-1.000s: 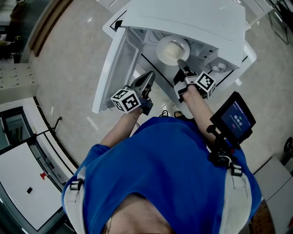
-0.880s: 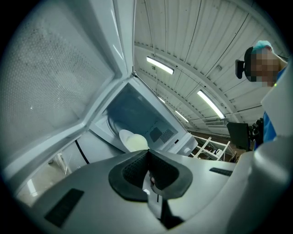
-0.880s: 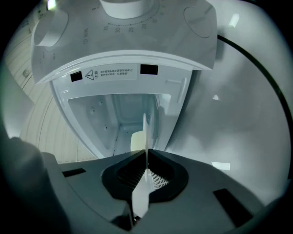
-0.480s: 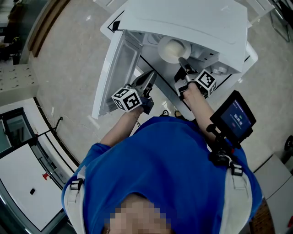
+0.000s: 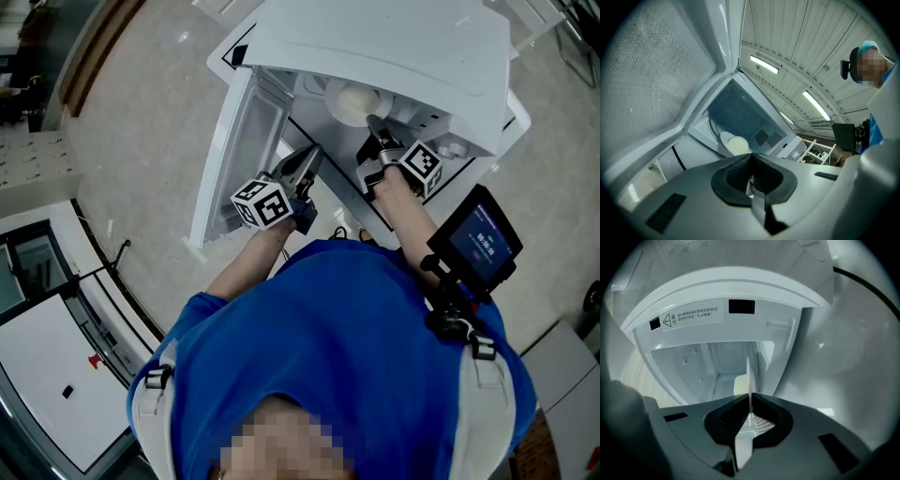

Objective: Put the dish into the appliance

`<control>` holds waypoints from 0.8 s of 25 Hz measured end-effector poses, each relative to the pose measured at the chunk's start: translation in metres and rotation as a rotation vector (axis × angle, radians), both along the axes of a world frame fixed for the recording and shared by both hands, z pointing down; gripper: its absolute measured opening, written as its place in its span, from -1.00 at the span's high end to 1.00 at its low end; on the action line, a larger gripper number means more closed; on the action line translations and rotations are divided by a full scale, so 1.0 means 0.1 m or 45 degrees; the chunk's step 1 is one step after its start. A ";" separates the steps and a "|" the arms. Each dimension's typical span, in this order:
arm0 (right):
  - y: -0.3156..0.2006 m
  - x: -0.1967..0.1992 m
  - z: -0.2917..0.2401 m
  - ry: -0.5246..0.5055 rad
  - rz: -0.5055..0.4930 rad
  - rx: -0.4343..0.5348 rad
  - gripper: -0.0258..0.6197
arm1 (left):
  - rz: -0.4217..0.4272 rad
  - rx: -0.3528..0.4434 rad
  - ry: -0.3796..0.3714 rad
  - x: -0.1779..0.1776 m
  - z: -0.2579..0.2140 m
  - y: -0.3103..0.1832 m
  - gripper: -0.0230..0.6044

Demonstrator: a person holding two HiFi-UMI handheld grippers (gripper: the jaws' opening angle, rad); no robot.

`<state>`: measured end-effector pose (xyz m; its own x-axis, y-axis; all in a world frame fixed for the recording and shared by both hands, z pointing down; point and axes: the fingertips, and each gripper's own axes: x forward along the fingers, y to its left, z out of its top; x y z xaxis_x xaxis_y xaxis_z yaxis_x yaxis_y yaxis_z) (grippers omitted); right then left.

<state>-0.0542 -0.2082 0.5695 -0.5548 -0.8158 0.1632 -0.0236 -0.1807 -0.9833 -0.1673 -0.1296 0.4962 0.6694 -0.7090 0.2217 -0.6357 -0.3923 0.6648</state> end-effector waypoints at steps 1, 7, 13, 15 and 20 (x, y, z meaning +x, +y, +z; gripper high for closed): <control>-0.01 -0.01 -0.01 -0.001 0.004 0.001 0.87 | 0.000 0.000 -0.001 0.00 0.00 0.00 0.91; -0.06 -0.01 -0.03 0.016 0.027 0.001 0.87 | -0.007 0.003 -0.002 -0.02 -0.04 -0.02 0.91; -0.11 0.00 -0.11 0.053 0.033 0.035 0.87 | -0.006 0.005 -0.001 -0.01 -0.08 -0.02 0.91; -0.11 -0.01 -0.13 0.061 0.027 0.038 0.87 | -0.005 0.005 0.000 -0.01 -0.09 -0.01 0.91; -0.12 -0.04 -0.08 0.105 0.000 0.053 0.86 | -0.003 0.003 -0.002 -0.03 -0.02 -0.03 0.91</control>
<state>-0.0582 -0.2203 0.5613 -0.5409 -0.8227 0.1748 -0.1052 -0.1401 -0.9845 -0.1705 -0.1327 0.4938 0.6673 -0.7112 0.2210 -0.6378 -0.3925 0.6627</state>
